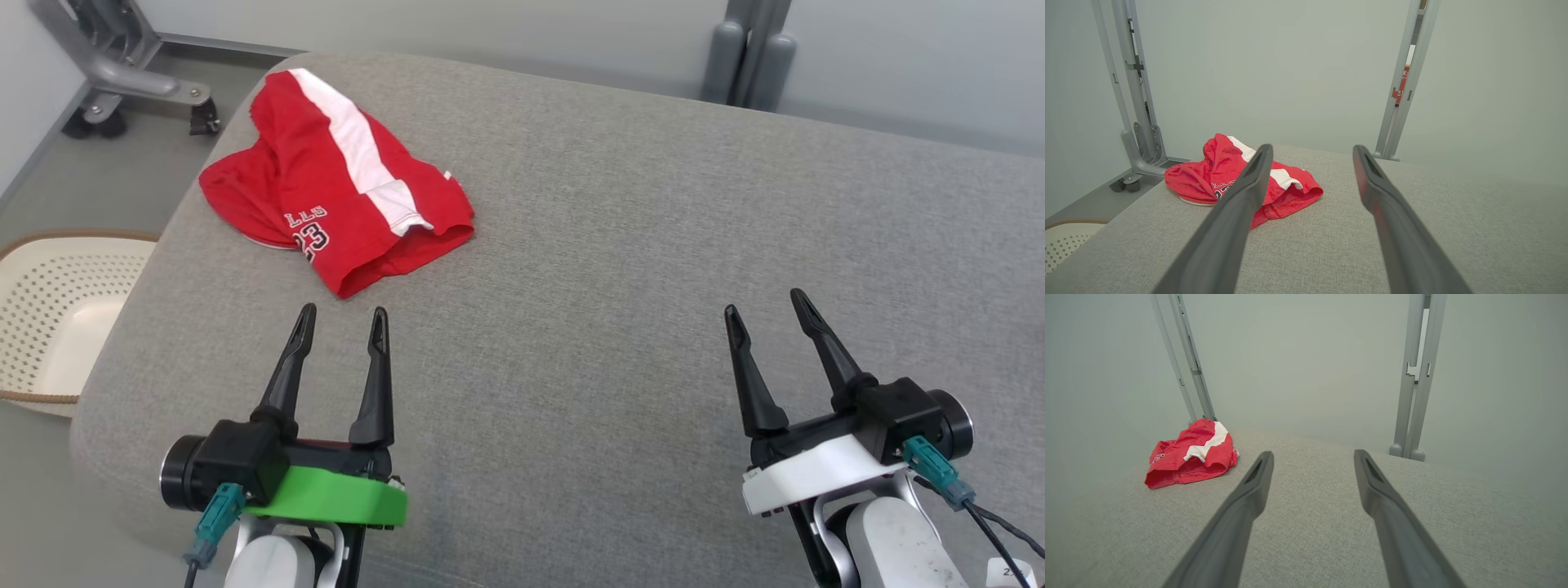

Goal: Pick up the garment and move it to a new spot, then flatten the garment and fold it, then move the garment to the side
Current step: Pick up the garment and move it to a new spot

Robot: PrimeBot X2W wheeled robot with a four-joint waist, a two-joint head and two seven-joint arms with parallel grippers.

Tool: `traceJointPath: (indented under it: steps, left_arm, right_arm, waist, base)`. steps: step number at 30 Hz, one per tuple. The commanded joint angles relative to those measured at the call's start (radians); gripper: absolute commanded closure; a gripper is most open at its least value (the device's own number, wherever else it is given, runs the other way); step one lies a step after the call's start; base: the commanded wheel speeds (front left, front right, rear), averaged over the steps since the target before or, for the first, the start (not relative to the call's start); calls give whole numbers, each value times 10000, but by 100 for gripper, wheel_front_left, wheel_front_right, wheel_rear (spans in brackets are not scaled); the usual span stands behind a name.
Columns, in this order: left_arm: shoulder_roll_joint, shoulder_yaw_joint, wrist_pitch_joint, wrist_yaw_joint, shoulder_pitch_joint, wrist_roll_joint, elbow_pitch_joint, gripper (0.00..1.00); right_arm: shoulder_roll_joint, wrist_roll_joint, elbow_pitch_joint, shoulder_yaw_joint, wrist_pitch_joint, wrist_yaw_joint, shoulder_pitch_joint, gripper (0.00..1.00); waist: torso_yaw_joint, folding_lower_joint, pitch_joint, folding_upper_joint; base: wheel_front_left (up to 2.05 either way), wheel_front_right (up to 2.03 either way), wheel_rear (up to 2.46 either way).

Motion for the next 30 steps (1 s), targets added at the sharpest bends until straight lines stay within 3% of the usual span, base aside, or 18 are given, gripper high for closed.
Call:
traceJointPath:
  steps: [1, 9, 16, 22, 30]
  left_arm:
    - [14, 38, -29, 46, 46, 31, -22, 0]
    - [14, 94, -29, 88, 123, 28, -101, 0]
    - [14, 177, -29, 109, -3, 1, -260, 0]
    - [14, 527, -29, -97, -591, 144, -221, 0]
    - [318, 1096, -14, -694, -2568, 350, 1186, 0]
  right_arm:
    - [-28, 112, 48, 42, 0, -21, -87, 0]
    - [-30, 153, 154, 168, 0, -21, -51, 0]
    - [-31, 22, 187, 180, 0, -21, -192, 0]
    - [-33, -284, 59, 83, 0, -21, -493, 0]
    - [-103, -888, -171, -158, 0, -21, -986, 0]
  waist:
    - [495, 0, -49, 0]
    - [932, 0, -48, 0]
    - [868, 0, 175, 0]
    - [523, 0, 802, 0]
    - [-13, 0, 2184, 0]
  base:
    - [0, 0, 0]
    - [0, 0, 0]
    - [0, 0, 0]
    - [0, 0, 0]
    - [0, 0, 0]
